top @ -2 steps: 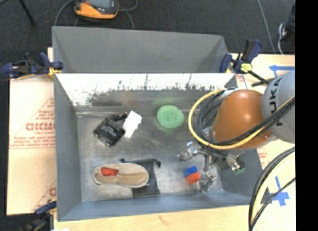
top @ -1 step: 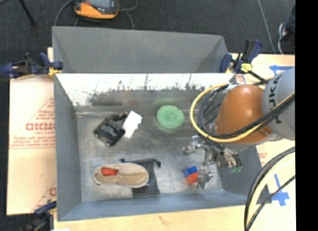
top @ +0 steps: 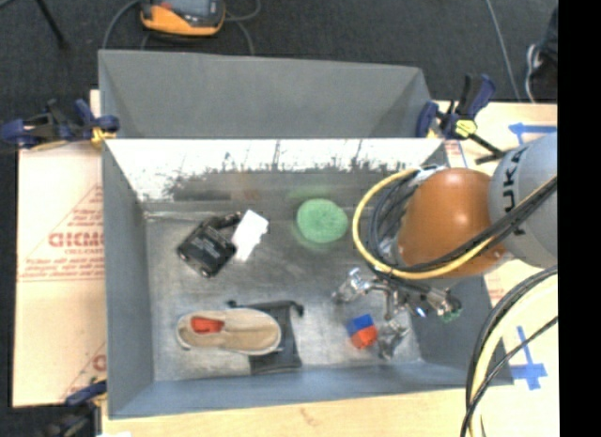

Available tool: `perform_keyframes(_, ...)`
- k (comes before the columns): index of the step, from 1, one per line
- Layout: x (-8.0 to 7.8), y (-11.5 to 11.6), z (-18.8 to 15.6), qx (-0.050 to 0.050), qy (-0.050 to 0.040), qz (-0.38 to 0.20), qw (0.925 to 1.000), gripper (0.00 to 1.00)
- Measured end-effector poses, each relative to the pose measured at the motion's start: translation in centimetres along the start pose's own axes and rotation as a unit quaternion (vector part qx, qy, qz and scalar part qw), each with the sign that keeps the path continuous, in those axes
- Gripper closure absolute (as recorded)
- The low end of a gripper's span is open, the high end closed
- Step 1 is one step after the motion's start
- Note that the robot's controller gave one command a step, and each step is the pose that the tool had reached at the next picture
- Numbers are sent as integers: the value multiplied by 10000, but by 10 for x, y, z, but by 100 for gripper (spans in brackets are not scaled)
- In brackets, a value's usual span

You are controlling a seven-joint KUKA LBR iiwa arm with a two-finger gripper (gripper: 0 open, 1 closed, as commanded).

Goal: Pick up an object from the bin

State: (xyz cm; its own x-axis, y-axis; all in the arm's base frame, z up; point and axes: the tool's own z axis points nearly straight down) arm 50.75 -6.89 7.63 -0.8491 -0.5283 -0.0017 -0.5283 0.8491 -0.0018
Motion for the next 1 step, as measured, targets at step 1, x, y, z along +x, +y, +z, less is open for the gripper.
perform_keyframes(1,-4,-1,1,52,-71,-1089,9940,100)
